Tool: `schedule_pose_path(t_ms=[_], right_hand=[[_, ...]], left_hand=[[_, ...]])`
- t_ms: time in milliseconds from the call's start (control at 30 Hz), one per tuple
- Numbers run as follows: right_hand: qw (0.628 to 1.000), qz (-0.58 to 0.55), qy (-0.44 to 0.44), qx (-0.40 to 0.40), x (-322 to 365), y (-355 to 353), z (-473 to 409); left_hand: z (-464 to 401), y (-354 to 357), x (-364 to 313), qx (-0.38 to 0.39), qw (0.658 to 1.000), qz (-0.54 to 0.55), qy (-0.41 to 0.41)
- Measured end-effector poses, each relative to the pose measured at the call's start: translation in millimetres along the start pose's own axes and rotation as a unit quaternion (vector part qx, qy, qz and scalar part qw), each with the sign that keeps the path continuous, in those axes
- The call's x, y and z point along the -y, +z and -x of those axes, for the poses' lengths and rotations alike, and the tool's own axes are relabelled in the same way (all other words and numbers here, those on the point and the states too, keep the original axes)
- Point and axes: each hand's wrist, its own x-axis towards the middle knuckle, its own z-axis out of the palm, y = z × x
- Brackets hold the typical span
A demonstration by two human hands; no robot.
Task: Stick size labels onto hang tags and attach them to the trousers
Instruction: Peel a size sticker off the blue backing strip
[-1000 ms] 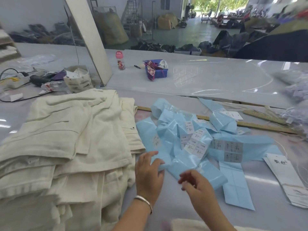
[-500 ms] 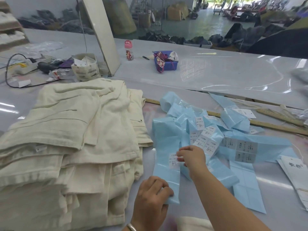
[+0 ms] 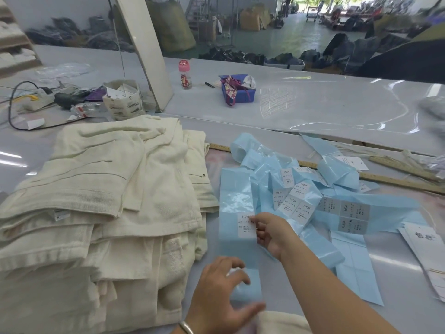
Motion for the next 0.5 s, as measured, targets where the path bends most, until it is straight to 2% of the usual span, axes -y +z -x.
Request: schedule_pose_path(t_ms=[67, 167, 300, 500], right_hand=[[0.999, 0.002, -0.030, 0.013, -0.7, 0.5, 1.9], [0.997, -0.051, -0.042, 0.049, -3.0, 1.8, 9.3], [0.993, -0.084, -0.032, 0.074, -3.4, 4.9, 17.6], [0.997, -0.046, -0.028, 0.063, 2.3, 4.4, 27.2]], left_hand=[[-20.0, -7.5, 0.9, -0.062, 0.996, 0.042, -0.057], [-59.2, -16.8, 5.0, -0.132, 0.987, 0.000, -0.088], [-90.7, -22.4, 10.4, -0.088, 0.988, -0.035, -0.120], [-103.2, -26.6, 9.5, -0.060, 0.992, -0.021, -0.113]])
